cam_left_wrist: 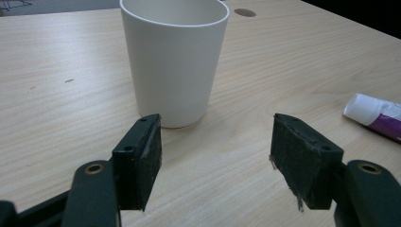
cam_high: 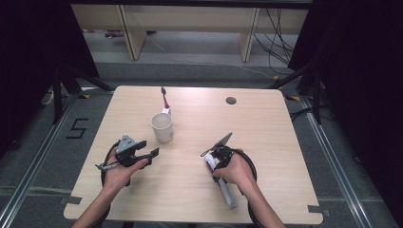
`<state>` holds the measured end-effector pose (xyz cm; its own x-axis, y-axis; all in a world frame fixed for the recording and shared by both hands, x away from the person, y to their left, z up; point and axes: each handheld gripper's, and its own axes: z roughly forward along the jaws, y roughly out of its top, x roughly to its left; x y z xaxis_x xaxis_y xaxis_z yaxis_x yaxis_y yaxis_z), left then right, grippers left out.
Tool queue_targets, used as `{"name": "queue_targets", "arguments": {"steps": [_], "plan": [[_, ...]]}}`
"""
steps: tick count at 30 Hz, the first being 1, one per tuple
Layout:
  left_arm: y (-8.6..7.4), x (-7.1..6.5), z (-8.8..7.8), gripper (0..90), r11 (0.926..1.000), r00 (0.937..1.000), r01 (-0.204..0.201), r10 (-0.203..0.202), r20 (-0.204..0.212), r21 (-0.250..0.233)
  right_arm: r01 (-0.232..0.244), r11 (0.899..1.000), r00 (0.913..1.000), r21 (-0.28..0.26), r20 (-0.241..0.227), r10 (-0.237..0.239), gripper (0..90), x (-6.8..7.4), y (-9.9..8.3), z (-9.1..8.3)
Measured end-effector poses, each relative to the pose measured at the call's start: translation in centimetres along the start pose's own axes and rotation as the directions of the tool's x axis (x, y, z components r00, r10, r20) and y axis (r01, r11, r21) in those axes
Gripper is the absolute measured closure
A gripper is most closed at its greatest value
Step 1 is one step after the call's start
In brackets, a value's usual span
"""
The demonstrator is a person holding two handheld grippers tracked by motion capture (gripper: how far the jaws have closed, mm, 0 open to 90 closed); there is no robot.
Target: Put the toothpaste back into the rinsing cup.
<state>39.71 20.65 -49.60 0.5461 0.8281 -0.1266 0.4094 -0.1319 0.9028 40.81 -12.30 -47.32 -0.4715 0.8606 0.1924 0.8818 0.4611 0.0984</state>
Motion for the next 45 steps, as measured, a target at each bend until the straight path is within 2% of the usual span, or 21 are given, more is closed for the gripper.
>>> {"name": "queue_targets", "arguments": {"steps": [9, 14, 17, 21, 22, 24, 25, 26, 29, 31, 32, 33, 34, 35, 36, 37, 39, 40, 43, 44, 45], "plan": [[-0.1, -0.1, 0.1, 34.2, 0.9999, 0.9999, -0.010, 0.009, 0.013, 0.008, 0.151, 0.988, 0.9883, -0.024, -0.016, -0.151, 72.7, -0.5, -0.3, 0.1], [-0.1, -0.2, 0.0, 34.3, 0.9998, 0.9997, -0.016, 0.016, 0.020, 0.007, 0.280, 0.960, 0.9595, -0.018, -0.031, -0.280, 73.3, -1.1, -0.7, -0.2], [-0.1, -0.3, 0.0, 34.6, 0.9997, 0.9989, -0.026, 0.026, 0.039, 0.005, 0.384, 0.923, 0.9233, -0.032, -0.006, -0.384, 73.7, -1.9, -1.1, -0.7], [0.0, -0.5, -0.1, 34.9, 0.9990, 0.9977, -0.044, 0.043, 0.053, 0.012, 0.422, 0.905, 0.9063, -0.057, 0.007, -0.423, 74.0, -2.2, -1.3, -1.1], [0.1, -0.6, -0.2, 35.0, 0.9985, 0.9969, -0.054, 0.053, 0.059, 0.015, 0.473, 0.878, 0.8806, -0.072, 0.014, -0.474, 74.1, -2.4, -1.4, -1.4], [0.1, -0.8, -0.4, 35.0, 0.9977, 0.9955, -0.064, 0.063, 0.071, 0.020, 0.491, 0.869, 0.8709, -0.059, 0.024, -0.491, 74.4, -2.6, -1.4, -1.5], [0.1, -0.8, -0.4, 35.0, 0.9977, 0.9950, -0.065, 0.064, 0.077, 0.018, 0.471, 0.881, 0.8822, -0.046, 0.023, -0.470, 74.4, -2.5, -1.6, -1.6], [0.1, -0.8, -0.4, 35.1, 0.9975, 0.9946, -0.068, 0.066, 0.080, 0.020, 0.500, 0.865, 0.8660, -0.051, 0.015, -0.500, 74.5, -2.7, -1.5, -1.5], [0.1, -0.9, -0.5, 35.1, 0.9969, 0.9936, -0.075, 0.072, 0.087, 0.026, 0.510, 0.859, 0.8603, -0.044, 0.023, -0.509, 74.6, -2.6, -1.6, -1.5], [0.1, -0.9, -0.5, 35.1, 0.9965, 0.9930, -0.078, 0.075, 0.091, 0.029, 0.533, 0.845, 0.8460, -0.039, 0.030, -0.532, 74.7, -2.5, -1.7, -1.4], [0.1, -1.0, -0.5, 35.1, 0.9964, 0.9916, -0.081, 0.079, 0.102, 0.025, 0.573, 0.819, 0.8191, -0.026, 0.047, -0.572, 74.7, -2.5, -1.6, -1.4], [0.1, -1.0, -0.5, 35.1, 0.9964, 0.9916, -0.081, 0.079, 0.102, 0.025, 0.573, 0.819, 0.8191, -0.026, 0.047, -0.572, 74.7, -2.5, -1.6, -1.4], [0.1, -1.1, -0.6, 35.2, 0.9960, 0.9917, -0.085, 0.082, 0.099, 0.029, 0.607, 0.795, 0.7940, -0.018, 0.056, -0.605, 74.6, -2.1, -1.7, -1.5], [0.1, -1.1, -0.6, 35.2, 0.9960, 0.9917, -0.085, 0.082, 0.099, 0.029, 0.607, 0.795, 0.7940, -0.018, 0.056, -0.605, 74.6, -2.1, -1.7, -1.5], [0.2, -1.2, -0.6, 35.2, 0.9961, 0.9911, -0.085, 0.082, 0.105, 0.026, 0.725, 0.688, 0.6888, -0.026, 0.037, -0.724, 74.5, -1.7, -2.0, -1.6], [0.2, -1.3, -0.6, 35.2, 0.9958, 0.9908, -0.087, 0.084, 0.106, 0.027, 0.743, 0.668, 0.6687, -0.040, 0.012, -0.743, 74.7, -1.6, -2.0, -1.6], [0.2, -1.3, -0.6, 35.2, 0.9954, 0.9902, -0.092, 0.089, 0.108, 0.028, 0.751, 0.659, 0.6593, -0.042, 0.000, -0.752, 74.8, -1.3, -2.1, -1.7], [0.2, -1.4, -0.6, 35.2, 0.9956, 0.9897, -0.091, 0.087, 0.113, 0.025, 0.787, 0.616, 0.6170, -0.038, 0.013, -0.787, 75.0, -1.1, -2.1, -2.0], [0.3, -1.7, -0.6, 35.2, 0.9945, 0.9869, -0.103, 0.099, 0.128, 0.023, 0.808, 0.589, 0.5888, -0.005, 0.040, -0.807, 75.0, -0.4, -2.3, -2.5], [0.3, -1.8, -0.7, 35.1, 0.9937, 0.9852, -0.110, 0.106, 0.135, 0.021, 0.821, 0.570, 0.5694, 0.011, 0.041, -0.821, 75.0, -0.4, -2.2, -2.5], [0.4, -1.9, -0.7, 35.1, 0.9930, 0.9841, -0.116, 0.111, 0.139, 0.023, 0.844, 0.537, 0.5358, 0.012, 0.039, -0.843, 74.9, -0.5, -2.1, -2.5]]}}
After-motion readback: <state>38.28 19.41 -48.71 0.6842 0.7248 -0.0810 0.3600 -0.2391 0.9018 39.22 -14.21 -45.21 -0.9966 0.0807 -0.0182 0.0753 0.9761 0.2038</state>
